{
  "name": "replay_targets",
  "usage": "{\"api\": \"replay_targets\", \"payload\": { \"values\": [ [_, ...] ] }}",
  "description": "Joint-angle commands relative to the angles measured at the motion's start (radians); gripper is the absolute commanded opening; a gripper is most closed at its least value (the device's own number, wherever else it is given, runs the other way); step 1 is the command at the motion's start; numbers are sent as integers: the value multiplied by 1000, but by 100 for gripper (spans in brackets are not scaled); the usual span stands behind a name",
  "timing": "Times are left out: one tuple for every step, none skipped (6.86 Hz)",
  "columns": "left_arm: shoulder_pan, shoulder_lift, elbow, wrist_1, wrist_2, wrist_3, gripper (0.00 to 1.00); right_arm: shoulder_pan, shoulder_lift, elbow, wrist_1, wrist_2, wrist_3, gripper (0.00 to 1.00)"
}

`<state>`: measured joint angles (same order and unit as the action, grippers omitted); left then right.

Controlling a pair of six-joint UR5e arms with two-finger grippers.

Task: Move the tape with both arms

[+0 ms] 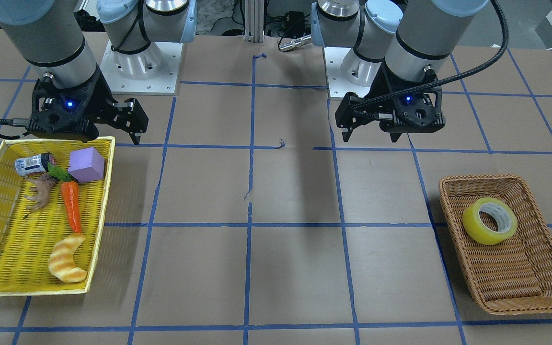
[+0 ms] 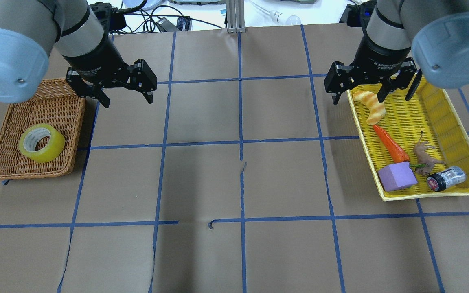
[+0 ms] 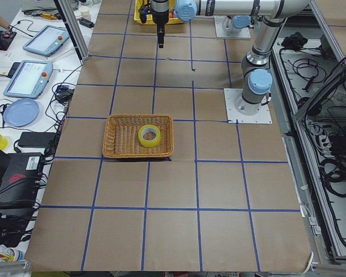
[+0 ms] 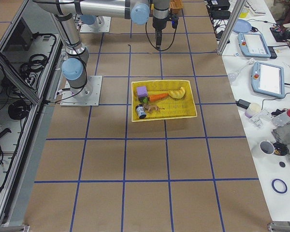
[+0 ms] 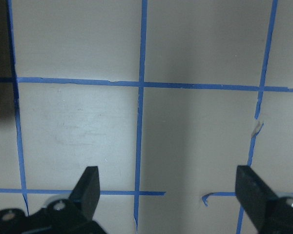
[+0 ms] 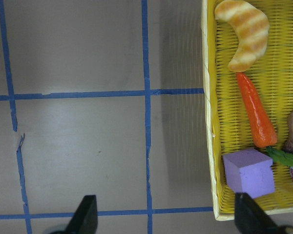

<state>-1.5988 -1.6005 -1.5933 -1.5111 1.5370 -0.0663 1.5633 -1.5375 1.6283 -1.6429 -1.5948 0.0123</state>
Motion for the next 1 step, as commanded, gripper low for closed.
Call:
{"api": "replay_targets", "payload": {
  "values": [
    [-3, 4, -13, -1, 3, 10, 100, 1, 0, 4, -3, -1, 0, 100]
  ]
}}
